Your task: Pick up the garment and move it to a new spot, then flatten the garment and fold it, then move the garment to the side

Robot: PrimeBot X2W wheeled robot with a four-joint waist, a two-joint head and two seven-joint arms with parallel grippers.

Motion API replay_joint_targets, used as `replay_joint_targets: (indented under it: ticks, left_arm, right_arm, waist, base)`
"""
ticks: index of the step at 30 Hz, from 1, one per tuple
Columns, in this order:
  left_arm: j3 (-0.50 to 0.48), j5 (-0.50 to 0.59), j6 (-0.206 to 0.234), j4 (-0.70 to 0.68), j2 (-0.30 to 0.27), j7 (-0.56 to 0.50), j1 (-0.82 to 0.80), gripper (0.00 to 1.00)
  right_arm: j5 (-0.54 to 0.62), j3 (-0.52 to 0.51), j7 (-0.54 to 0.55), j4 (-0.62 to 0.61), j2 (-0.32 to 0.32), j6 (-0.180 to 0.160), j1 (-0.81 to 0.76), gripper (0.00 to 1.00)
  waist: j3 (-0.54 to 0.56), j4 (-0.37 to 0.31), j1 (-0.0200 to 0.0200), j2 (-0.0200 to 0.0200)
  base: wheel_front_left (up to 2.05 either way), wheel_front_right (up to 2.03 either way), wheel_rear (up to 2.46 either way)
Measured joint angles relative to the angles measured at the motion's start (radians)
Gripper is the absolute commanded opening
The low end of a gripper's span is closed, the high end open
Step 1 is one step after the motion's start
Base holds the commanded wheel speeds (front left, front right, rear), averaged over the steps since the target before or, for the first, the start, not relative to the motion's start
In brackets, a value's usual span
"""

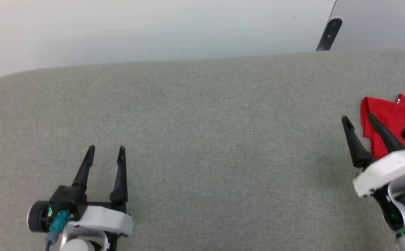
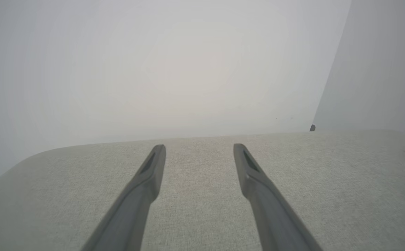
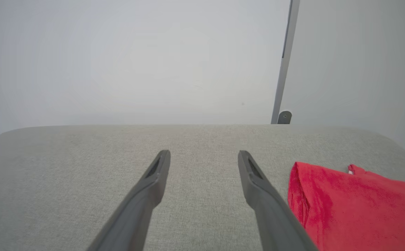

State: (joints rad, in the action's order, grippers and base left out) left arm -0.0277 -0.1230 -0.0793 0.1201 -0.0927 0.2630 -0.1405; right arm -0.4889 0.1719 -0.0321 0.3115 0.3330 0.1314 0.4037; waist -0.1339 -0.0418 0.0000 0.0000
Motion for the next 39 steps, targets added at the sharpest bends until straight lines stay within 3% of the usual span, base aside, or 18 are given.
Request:
replay_joint_targets:
  ticks: [10, 20, 39]
  left_arm:
    - [-0.019, -0.003, 0.004, -0.022, 0.016, 0.0, 0.114, 1.0]
    - [-0.027, -0.006, 0.018, -0.165, 0.029, 0.0, 0.287, 1.0]
    - [-0.001, -0.004, 0.03, -0.182, 0.034, 0.0, 0.28, 1.0]
  right_arm:
    - [0.061, -0.167, 0.015, -0.183, -0.065, 0.0, -0.25, 1.0]
    - [0.111, -0.29, 0.11, -0.43, -0.152, 0.0, -0.462, 1.0]
    - [0.122, -0.305, 0.151, -0.49, -0.17, 0.0, -0.472, 1.0]
  waist:
    - [0.057, 0.016, 0.0, 0.0]
    - [0.071, 0.026, 0.0, 0.0]
    - [0.057, 0.031, -0.0001, 0.0]
  base:
    - [0.0, 0.0, 0.0]
    - [0.0, 0.0, 0.0]
    - [0.0, 0.0, 0.0]
